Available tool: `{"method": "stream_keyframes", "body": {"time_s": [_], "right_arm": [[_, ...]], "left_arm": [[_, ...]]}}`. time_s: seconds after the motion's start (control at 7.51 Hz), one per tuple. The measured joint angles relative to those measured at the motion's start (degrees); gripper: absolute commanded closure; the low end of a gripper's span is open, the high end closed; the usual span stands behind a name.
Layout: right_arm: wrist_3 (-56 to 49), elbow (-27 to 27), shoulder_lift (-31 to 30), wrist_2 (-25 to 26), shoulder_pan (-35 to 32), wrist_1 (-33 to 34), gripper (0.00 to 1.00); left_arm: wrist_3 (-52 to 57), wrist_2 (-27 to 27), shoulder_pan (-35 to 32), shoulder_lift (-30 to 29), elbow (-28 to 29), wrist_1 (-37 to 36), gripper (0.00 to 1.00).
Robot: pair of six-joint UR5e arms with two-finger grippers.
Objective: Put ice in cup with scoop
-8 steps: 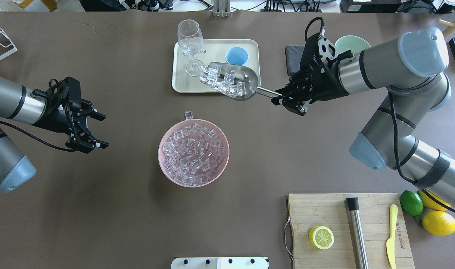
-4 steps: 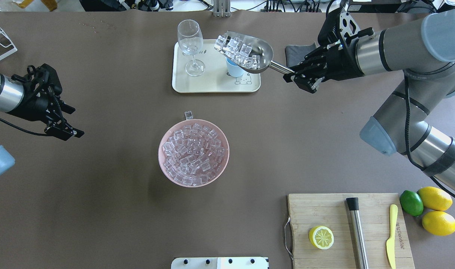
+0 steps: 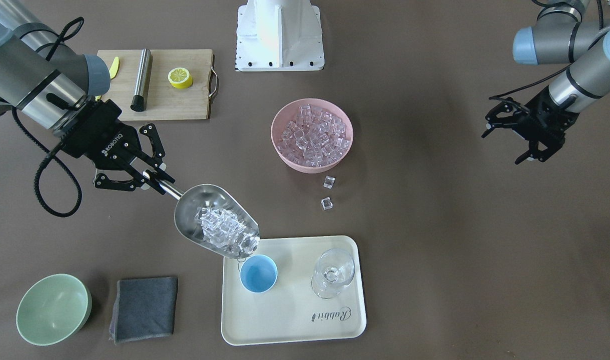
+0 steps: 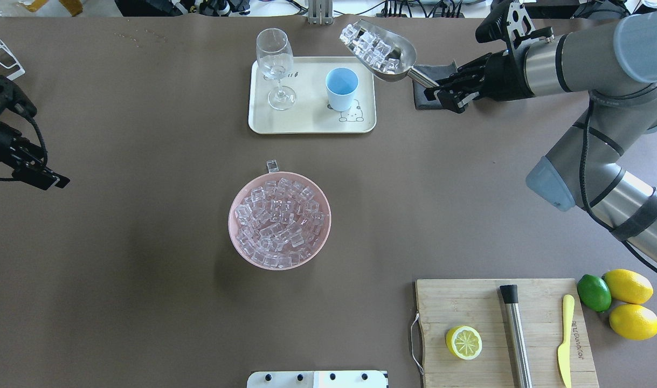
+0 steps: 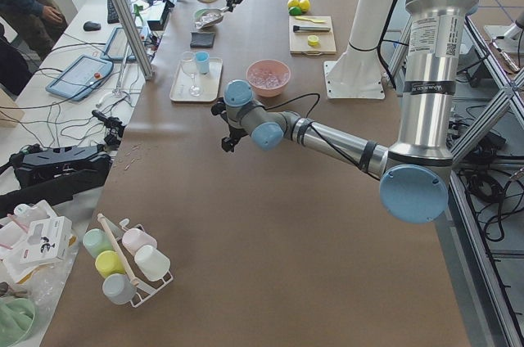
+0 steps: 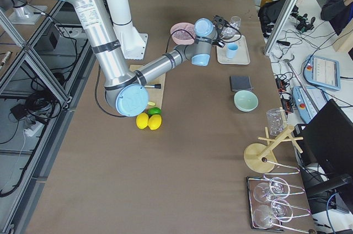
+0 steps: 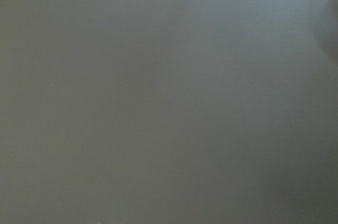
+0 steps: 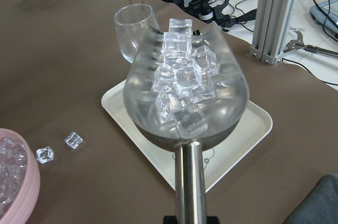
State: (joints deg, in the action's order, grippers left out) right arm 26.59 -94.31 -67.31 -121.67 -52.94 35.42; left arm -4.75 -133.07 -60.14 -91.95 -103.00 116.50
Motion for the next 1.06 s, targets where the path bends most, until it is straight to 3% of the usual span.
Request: {"method": "stream_keyframes", "body": {"time_s": [0.67, 1.06], "right_arm": [[5.4, 1.3, 2.7, 0.1, -0.9, 10.7, 1.00], [5.1, 0.8, 4.8, -0.4, -0.6, 17.7, 1.00]], "left_arm": [[-0.2, 0.5, -12.9, 8.0, 0.1, -11.0, 0.02], [-0.1, 0.5, -20.3, 9.5, 1.6, -17.1, 0.02]]}}
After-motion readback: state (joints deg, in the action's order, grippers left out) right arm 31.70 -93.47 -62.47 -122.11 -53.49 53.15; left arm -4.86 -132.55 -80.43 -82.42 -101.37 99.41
